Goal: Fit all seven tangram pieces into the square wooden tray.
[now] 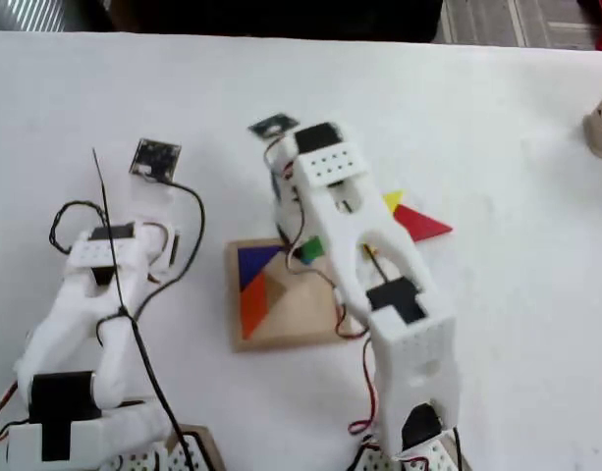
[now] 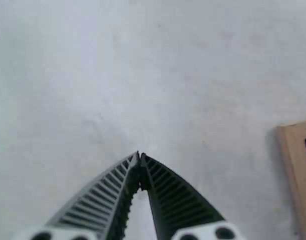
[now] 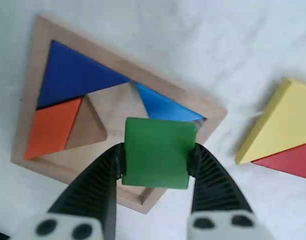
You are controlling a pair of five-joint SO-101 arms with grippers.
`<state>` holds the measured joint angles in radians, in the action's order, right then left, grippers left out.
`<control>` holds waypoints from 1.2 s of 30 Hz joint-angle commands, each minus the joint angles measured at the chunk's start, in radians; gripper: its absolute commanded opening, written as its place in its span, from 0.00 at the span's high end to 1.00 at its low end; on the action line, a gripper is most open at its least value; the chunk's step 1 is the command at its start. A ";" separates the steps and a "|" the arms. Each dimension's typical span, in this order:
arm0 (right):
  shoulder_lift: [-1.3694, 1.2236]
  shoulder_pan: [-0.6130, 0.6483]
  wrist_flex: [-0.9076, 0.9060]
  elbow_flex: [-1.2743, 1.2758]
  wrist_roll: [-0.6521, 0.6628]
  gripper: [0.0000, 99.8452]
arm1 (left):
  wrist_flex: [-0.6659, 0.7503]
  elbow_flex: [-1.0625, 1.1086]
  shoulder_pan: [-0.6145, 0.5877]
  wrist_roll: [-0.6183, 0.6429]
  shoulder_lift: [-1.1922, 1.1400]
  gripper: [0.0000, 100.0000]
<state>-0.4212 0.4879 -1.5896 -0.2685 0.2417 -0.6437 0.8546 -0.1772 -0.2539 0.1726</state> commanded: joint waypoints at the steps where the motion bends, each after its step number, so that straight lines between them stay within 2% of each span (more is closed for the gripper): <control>1: 0.228 0.058 0.113 0.212 0.041 0.98 | 0.023 -0.031 -0.007 0.003 0.004 0.97; 6: 0.397 0.079 0.346 0.522 0.135 0.98 | 0.023 -0.031 -0.008 0.003 0.004 0.97; 11: 0.437 0.099 0.461 0.681 0.244 0.98 | 0.023 -0.031 -0.008 0.003 0.004 0.97; 15: 0.435 0.134 0.476 0.697 0.276 0.98 | 0.023 -0.031 -0.008 0.003 0.004 0.97; 20: 0.433 0.171 0.541 0.701 0.245 0.98 | 0.023 -0.031 -0.008 0.003 0.004 0.97; 22: 0.433 0.165 0.579 0.701 0.184 0.98 | 0.023 -0.031 -0.008 0.003 0.004 0.97; 25: 0.433 0.139 0.613 0.701 0.166 0.98 | 0.023 -0.031 -0.008 0.003 0.004 0.97; 31: 0.433 0.094 0.639 0.700 0.169 0.98 | 0.023 -0.031 -0.008 0.003 0.004 0.97; 36: 0.432 0.102 0.638 0.701 0.226 0.98 | 0.023 -0.031 -0.008 0.003 0.004 0.97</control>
<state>-0.0361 0.5984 -0.9682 0.4404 0.4396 -0.6437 0.8546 -0.1772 -0.2539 0.1726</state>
